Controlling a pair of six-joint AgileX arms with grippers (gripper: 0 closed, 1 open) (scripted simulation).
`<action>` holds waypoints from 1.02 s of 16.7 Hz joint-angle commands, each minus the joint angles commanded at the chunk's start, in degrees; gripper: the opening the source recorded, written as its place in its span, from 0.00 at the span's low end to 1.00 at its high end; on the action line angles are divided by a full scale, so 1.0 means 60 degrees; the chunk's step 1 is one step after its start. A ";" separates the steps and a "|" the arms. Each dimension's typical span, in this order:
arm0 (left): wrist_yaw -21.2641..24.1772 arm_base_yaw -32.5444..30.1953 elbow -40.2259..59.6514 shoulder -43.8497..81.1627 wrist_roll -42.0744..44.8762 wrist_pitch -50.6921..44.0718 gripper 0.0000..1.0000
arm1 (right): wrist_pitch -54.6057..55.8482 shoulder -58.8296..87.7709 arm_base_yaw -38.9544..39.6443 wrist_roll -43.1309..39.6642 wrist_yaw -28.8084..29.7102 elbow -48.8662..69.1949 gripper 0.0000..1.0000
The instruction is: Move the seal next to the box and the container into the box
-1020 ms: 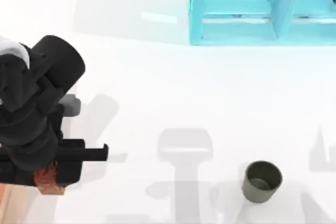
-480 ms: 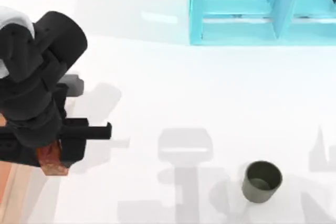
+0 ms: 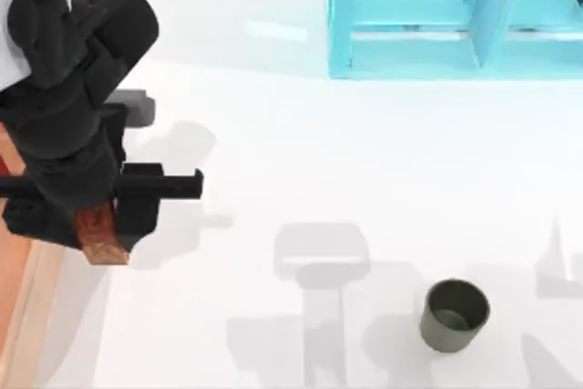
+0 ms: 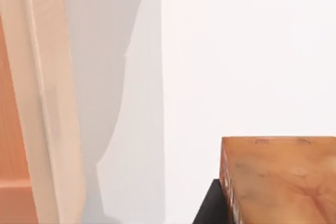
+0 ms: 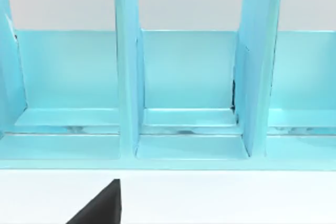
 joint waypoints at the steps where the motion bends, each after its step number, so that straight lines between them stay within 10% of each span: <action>1: -0.0001 0.0006 -0.0032 0.0004 0.0005 0.0032 0.00 | 0.0000 0.0000 0.0000 0.0000 0.0000 0.0000 1.00; 14: 0.0006 0.0085 -0.1969 0.0549 0.0043 0.2492 0.00 | 0.0000 0.0000 0.0000 0.0000 0.0000 0.0000 1.00; 17: 0.0006 0.0085 -0.1969 0.0549 0.0043 0.2492 0.23 | 0.0000 0.0000 0.0000 0.0000 0.0000 0.0000 1.00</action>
